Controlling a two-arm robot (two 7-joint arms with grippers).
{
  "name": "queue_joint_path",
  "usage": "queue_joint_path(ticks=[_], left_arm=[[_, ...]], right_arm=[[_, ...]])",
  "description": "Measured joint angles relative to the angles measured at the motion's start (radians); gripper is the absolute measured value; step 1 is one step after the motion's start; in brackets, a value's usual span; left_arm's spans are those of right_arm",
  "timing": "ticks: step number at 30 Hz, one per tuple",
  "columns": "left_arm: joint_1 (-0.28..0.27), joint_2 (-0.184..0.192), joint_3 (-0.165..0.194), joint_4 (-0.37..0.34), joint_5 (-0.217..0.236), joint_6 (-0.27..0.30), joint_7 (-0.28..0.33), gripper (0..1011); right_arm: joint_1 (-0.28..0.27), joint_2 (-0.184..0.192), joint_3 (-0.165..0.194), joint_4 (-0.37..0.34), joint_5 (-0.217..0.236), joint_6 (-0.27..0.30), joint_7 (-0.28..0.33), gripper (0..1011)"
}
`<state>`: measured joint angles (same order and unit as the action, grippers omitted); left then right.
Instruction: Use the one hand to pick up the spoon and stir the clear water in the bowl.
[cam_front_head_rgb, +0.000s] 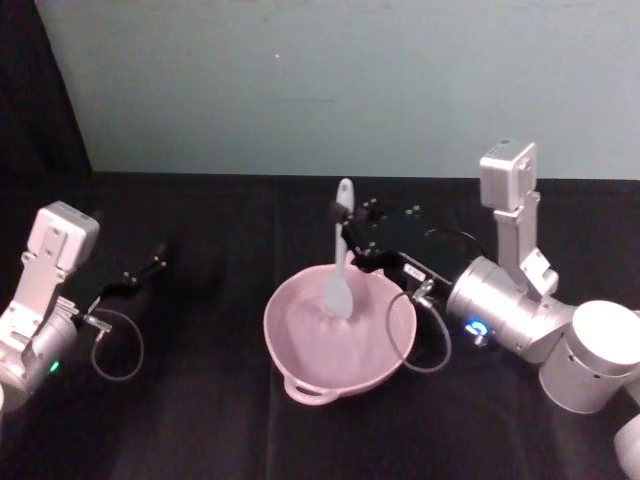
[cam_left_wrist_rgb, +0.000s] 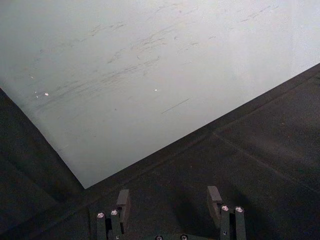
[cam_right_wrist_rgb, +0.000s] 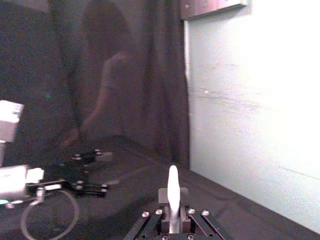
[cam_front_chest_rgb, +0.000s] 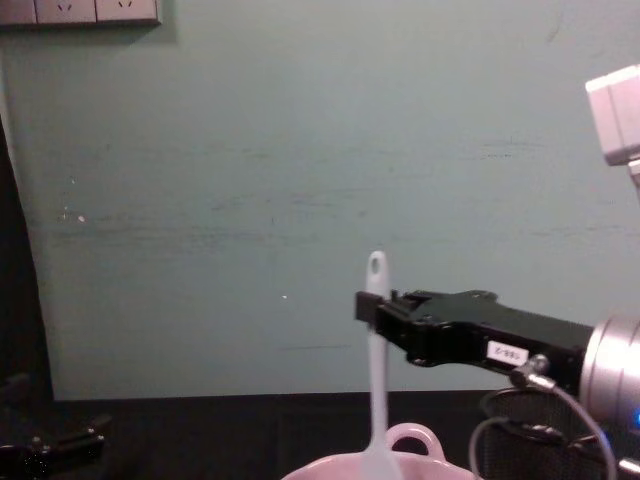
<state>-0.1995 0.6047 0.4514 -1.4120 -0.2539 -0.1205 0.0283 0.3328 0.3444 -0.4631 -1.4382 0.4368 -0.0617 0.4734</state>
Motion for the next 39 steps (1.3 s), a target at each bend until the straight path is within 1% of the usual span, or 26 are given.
queue_joint_path(ticks=[6, 11, 14, 18, 24, 30, 32, 36, 39], left_arm=[[0.0, 0.0, 0.0, 0.0, 0.0, 0.0, 0.0, 1005], [0.0, 0.0, 0.0, 0.0, 0.0, 0.0, 0.0, 1005], [0.0, 0.0, 0.0, 0.0, 0.0, 0.0, 0.0, 1005], [0.0, 0.0, 0.0, 0.0, 0.0, 0.0, 0.0, 1005], [0.0, 0.0, 0.0, 0.0, 0.0, 0.0, 0.0, 1005], [0.0, 0.0, 0.0, 0.0, 0.0, 0.0, 0.0, 1005], [0.0, 0.0, 0.0, 0.0, 0.0, 0.0, 0.0, 1005], [0.0, 0.0, 0.0, 0.0, 0.0, 0.0, 0.0, 1005], [0.0, 0.0, 0.0, 0.0, 0.0, 0.0, 0.0, 1005]], right_arm=[[-0.015, 0.023, 0.035, -0.021, -0.025, 0.002, -0.026, 118], [-0.032, 0.038, 0.052, -0.049, -0.036, 0.007, -0.033, 119], [-0.042, 0.047, 0.057, -0.066, -0.044, 0.012, -0.036, 118], [-0.066, 0.066, 0.059, -0.11, -0.064, 0.025, -0.037, 119], [-0.091, 0.074, 0.042, -0.152, -0.076, 0.034, -0.023, 119], [-0.107, 0.057, 0.012, -0.173, -0.075, 0.034, 0.0, 119], [-0.106, 0.043, -0.001, -0.169, -0.071, 0.031, 0.008, 118], [-0.093, 0.018, -0.015, -0.142, -0.058, 0.021, 0.019, 119], [-0.074, -0.006, -0.019, -0.104, -0.043, 0.013, 0.025, 119]])
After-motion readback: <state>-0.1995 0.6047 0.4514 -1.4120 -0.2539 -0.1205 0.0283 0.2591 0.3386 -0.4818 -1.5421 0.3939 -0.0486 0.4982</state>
